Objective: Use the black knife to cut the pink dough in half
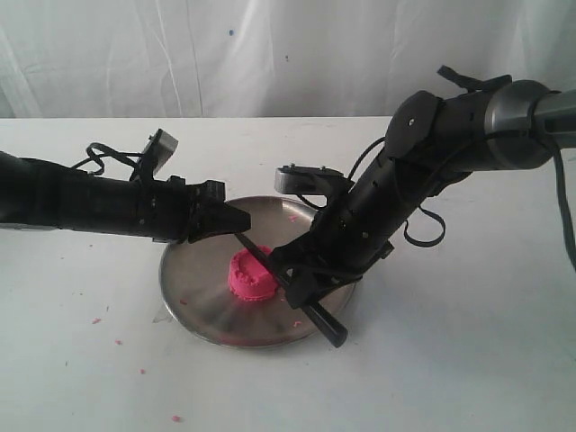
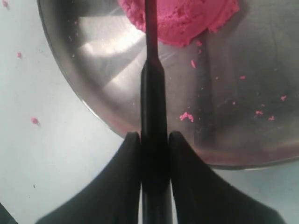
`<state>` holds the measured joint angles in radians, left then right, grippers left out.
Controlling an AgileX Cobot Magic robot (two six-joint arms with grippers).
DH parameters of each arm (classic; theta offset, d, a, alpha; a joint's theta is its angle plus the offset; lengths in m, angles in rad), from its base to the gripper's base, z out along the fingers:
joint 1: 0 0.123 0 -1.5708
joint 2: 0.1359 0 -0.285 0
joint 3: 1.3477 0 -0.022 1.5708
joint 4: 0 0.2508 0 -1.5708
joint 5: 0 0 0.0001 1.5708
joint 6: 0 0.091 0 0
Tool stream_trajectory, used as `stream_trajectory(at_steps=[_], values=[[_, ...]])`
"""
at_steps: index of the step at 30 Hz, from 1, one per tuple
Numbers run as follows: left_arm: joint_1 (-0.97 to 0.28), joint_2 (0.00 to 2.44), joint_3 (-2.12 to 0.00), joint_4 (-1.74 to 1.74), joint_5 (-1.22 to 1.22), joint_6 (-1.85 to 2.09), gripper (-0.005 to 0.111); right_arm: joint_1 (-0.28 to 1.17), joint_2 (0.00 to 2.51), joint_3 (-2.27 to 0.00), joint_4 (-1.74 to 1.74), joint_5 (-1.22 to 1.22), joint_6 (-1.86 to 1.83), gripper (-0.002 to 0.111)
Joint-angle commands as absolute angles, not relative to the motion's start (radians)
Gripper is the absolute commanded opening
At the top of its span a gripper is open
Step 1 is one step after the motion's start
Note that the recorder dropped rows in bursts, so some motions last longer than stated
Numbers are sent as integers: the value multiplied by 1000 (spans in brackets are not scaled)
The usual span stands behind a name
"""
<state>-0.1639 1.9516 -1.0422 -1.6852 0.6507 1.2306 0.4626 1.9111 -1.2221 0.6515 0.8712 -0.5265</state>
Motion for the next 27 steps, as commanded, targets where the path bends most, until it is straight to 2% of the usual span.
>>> stream_trajectory(at_steps=[1,27], values=[[-168,1974,-1068,-1717,673,1230,0,457,1909,-1226,659,869,-539,0],[-168,2072,-1095,-1703,567,1312,0,457,1910,-1226,659,858,-539,0]])
